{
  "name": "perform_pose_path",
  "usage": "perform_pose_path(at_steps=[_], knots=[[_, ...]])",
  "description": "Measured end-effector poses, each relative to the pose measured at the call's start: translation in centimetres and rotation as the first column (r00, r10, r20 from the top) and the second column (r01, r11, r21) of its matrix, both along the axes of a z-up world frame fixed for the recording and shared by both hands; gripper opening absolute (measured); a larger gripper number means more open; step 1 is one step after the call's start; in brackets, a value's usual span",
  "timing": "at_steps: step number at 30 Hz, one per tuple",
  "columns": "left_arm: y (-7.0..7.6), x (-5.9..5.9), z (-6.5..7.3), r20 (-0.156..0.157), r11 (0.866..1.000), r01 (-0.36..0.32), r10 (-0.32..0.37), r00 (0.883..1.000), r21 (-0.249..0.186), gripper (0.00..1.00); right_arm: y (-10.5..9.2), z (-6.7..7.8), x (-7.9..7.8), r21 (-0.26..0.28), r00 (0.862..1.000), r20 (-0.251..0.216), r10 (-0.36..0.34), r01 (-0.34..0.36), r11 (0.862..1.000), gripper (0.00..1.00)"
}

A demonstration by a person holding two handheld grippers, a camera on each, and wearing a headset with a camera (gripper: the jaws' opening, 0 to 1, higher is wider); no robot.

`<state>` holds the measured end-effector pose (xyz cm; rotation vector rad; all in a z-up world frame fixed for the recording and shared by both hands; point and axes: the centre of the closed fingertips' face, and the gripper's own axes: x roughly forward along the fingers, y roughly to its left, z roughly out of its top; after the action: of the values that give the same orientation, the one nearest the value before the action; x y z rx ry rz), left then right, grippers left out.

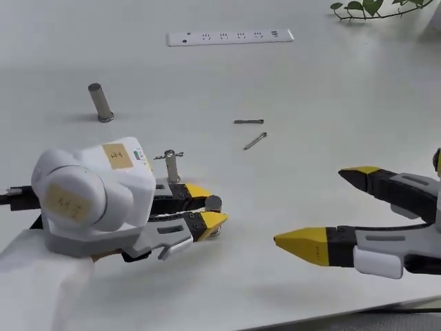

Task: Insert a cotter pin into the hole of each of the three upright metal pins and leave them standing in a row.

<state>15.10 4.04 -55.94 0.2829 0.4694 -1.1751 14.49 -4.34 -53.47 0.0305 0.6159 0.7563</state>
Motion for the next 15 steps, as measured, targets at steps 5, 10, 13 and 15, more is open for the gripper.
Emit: perform_pose_path(at_steps=[5, 10, 13, 15], knots=[[0.01, -0.26, -0.35, -0.003, 1.0, 0.002, -0.002, 1.0, 0.013, 0.1, 0.02, -0.05, -0.07, -0.001, 1.0, -0.002, 0.0, 0.0, 1.0, 0.96], [0.02, -0.51, -0.51, 0.011, 1.0, 0.008, -0.008, 1.0, 0.027, 0.1, 0.07, -0.04, -0.1, 0.004, 1.0, -0.005, -0.001, 0.001, 1.0, 0.96], [-0.03, -0.53, -0.66, 0.011, 1.0, 0.003, -0.003, 1.0, 0.024, 0.1, 0.13, -0.12, -0.22, 0.003, 1.0, -0.008, 0.003, -0.003, 1.0, 0.95], [-0.07, -0.52, -0.63, 0.018, 1.0, 0.004, -0.005, 1.0, 0.021, 0.1, 0.17, -0.14, -0.27, 0.001, 1.0, -0.009, 0.006, -0.006, 1.0, 0.95]])
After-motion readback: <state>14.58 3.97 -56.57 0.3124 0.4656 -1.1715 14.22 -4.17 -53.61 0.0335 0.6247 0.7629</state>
